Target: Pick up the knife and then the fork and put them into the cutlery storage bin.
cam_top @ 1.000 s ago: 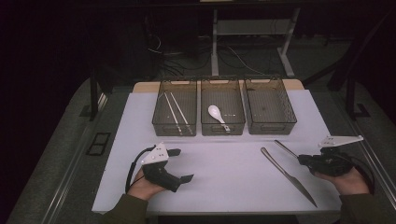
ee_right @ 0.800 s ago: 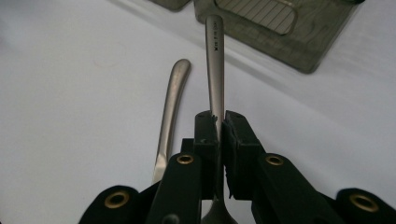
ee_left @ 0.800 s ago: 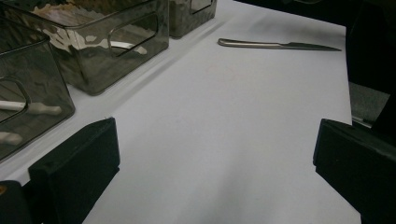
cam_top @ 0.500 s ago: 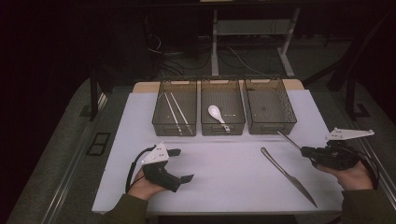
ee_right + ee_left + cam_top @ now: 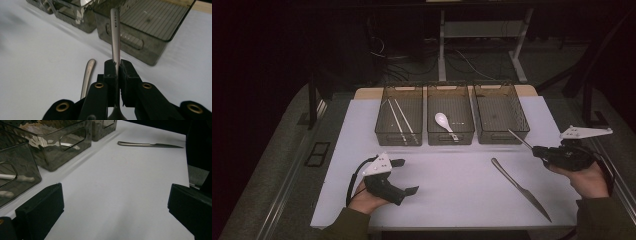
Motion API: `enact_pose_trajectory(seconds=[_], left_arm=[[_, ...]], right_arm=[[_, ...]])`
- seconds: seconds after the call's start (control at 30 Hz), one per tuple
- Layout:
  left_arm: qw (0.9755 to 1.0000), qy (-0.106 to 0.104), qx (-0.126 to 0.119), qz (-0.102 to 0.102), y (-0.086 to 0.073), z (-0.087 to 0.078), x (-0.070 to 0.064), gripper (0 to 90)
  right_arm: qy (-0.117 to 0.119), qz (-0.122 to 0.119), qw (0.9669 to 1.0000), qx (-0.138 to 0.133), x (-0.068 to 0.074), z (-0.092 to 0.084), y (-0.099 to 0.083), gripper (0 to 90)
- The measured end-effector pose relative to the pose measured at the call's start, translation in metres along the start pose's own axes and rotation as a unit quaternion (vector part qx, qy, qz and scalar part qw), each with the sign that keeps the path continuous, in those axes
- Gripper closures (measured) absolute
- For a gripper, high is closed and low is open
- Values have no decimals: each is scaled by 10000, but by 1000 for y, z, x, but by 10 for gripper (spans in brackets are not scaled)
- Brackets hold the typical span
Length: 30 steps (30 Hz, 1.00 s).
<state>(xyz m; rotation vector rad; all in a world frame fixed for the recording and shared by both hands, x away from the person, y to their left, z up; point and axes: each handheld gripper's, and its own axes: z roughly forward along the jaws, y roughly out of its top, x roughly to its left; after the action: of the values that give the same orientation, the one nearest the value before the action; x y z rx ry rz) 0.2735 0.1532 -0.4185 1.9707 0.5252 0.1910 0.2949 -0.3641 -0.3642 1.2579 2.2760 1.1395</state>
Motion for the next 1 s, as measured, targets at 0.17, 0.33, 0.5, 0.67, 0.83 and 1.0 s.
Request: enact_pose_trajectory(seconds=[0.17,0.33,0.5,0.67,0.83,1.0], left_arm=[[10000,14,-25,-41,0,0,0,0],[10000,13,-15,-43,0,0,0,0],[10000,12,-19,-48,-1,0,0,0],[10000,1,-26,-47,-1,0,0,0],[10000,-1,-5,-33,-1,1,0,0],[10000,4,-20,-46,-1,1,0,0]], right_arm=[[-39,-40,9999,-103,-2,2,15,839],[-102,-90,9998,-167,-3,6,29,839],[-123,-87,9997,-213,-5,12,40,839],[-182,-97,9995,-241,-7,18,49,839],[-218,-87,9994,-263,-11,26,59,839],[-208,-12,9993,-316,-15,34,68,839]])
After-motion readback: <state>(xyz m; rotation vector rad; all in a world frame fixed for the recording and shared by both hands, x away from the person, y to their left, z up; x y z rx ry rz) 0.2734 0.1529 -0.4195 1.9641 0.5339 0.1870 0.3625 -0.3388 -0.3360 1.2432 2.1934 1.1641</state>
